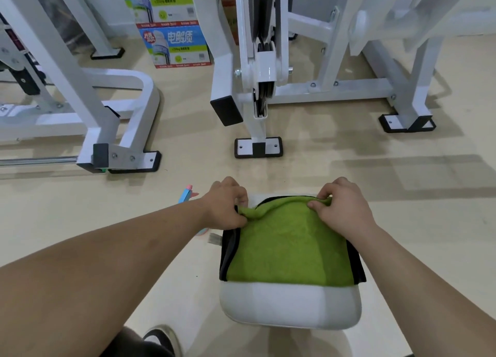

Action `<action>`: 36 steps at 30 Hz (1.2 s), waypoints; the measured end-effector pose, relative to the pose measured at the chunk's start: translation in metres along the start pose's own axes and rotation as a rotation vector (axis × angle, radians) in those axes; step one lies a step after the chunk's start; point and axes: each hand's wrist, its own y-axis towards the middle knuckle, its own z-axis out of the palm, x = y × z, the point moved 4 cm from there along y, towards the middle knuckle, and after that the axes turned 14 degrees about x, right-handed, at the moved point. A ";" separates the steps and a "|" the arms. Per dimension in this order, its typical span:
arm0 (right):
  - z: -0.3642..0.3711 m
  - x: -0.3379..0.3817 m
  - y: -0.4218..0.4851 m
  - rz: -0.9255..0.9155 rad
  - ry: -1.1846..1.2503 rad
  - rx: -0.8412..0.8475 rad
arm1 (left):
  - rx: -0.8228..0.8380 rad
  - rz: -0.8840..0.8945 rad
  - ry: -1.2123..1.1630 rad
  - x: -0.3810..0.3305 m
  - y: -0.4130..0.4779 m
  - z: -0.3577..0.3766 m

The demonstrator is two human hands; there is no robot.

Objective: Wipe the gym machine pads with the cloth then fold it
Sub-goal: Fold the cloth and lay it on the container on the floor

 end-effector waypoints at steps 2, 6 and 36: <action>-0.004 0.000 -0.001 -0.015 0.069 0.013 | -0.015 0.033 -0.247 -0.002 -0.004 -0.003; -0.015 -0.005 -0.002 0.015 0.130 0.024 | -0.145 0.014 -0.544 0.001 -0.006 -0.011; -0.012 -0.007 -0.055 0.067 -0.353 0.546 | 0.242 -0.229 0.195 0.008 -0.032 0.044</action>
